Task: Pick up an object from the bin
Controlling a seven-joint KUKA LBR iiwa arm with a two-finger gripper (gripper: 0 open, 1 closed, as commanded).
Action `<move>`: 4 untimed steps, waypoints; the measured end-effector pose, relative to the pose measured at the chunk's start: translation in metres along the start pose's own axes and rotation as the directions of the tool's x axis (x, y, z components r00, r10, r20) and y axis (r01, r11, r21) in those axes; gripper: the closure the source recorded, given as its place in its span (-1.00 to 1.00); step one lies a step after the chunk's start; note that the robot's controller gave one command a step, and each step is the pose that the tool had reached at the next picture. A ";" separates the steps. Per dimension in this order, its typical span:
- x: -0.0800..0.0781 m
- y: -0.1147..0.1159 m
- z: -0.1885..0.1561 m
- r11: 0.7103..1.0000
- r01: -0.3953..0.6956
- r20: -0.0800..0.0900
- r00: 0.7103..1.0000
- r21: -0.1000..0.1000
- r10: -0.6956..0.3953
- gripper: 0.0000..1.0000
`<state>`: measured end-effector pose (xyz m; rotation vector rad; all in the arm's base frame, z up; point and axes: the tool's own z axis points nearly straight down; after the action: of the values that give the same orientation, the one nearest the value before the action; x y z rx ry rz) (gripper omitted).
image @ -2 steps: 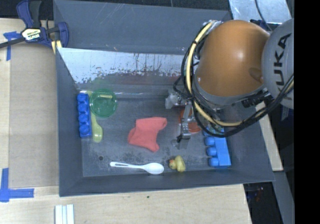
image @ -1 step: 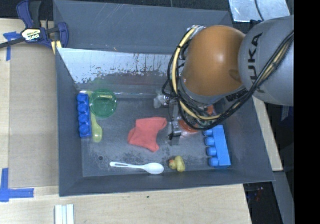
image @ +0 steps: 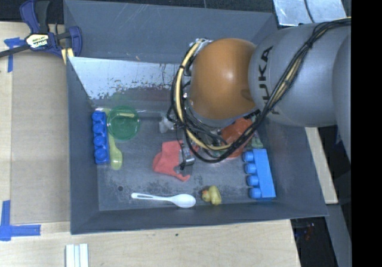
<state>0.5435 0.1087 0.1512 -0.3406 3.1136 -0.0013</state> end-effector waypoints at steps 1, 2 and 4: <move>-0.007 -0.004 0.018 1.000 -0.026 -0.002 1.000 -0.002 0.026 -1.00; -0.004 -0.028 0.078 0.999 -0.045 0.005 0.999 -0.002 0.045 -1.00; -0.022 -0.051 0.078 0.996 -0.091 0.014 0.996 -0.001 0.091 1.00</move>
Offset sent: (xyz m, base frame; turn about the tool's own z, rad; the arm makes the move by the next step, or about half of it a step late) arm 0.0095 -0.0287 -0.0812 0.0460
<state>0.5770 0.0642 0.0735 -0.1975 3.1121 0.0021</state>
